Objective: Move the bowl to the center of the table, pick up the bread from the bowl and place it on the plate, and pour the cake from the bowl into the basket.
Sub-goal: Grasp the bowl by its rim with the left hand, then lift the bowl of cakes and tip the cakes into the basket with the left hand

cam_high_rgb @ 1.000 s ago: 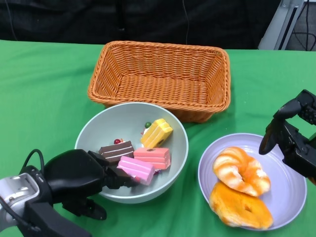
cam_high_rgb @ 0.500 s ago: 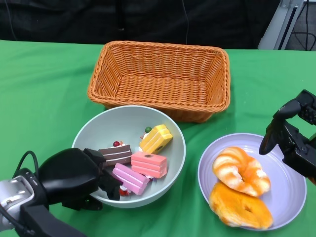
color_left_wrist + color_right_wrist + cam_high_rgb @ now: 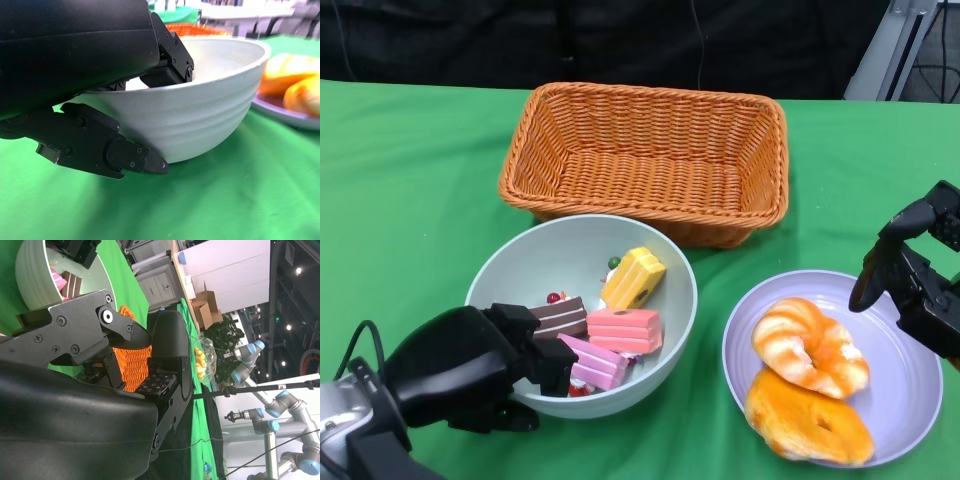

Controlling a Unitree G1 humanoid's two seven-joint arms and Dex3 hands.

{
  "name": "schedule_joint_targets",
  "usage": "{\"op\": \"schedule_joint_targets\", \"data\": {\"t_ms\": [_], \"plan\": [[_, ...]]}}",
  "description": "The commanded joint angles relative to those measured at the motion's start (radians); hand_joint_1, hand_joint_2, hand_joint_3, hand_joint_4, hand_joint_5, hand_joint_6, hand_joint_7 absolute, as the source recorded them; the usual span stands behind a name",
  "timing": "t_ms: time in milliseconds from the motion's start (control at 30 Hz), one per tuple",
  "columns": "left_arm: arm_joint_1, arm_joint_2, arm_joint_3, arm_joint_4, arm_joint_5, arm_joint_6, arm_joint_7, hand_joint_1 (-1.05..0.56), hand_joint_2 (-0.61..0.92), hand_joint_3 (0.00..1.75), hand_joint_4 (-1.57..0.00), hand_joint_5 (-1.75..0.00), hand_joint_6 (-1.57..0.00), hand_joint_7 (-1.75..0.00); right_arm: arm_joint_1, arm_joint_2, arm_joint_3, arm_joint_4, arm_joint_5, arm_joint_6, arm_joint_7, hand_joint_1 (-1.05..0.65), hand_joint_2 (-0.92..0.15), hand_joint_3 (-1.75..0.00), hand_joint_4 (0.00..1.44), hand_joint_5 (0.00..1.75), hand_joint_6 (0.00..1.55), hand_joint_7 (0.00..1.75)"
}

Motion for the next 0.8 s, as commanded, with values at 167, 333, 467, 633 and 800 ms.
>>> {"op": "schedule_joint_targets", "data": {"t_ms": [167,333,467,633,800], "plan": [[0.004,0.071,0.045,-0.018,-0.117,-0.199,-0.035,-0.23,0.88,0.23,-0.7,-1.75,-0.67,-1.48,0.003,0.004,-0.005,0.003,0.012,-0.002,-0.003,-0.09,-0.76,-0.84,0.72,1.66,0.7,1.3],[0.031,0.113,0.082,-0.043,-0.244,-0.298,-0.113,-0.24,0.86,0.32,-0.73,-1.75,-0.8,-1.25,0.0,0.003,-0.006,0.007,0.013,0.003,-0.006,-0.1,-0.74,-0.83,0.73,1.66,0.7,1.29],[0.06,0.145,0.102,-0.079,-0.374,-0.329,-0.204,-0.29,0.84,0.41,-0.74,-1.75,-0.69,-1.49,-0.004,0.0,-0.007,0.011,0.015,0.009,-0.006,-0.1,-0.75,-0.82,0.71,1.68,0.69,1.29],[0.089,0.154,0.124,-0.153,-0.541,-0.312,-0.302,-0.31,0.83,0.47,-0.73,-1.75,-0.73,-1.33,-0.007,-0.005,-0.005,0.019,0.01,0.01,-0.002,-0.1,-0.76,-0.8,0.71,1.69,0.69,1.3],[0.091,0.13,0.154,-0.235,-0.659,-0.256,-0.396,-0.3,0.85,0.53,-0.73,-1.73,-0.77,-1.25,-0.007,-0.008,0.003,0.023,0.002,0.011,0.006,-0.09,-0.75,-0.83,0.7,1.72,0.66,1.34]]}}
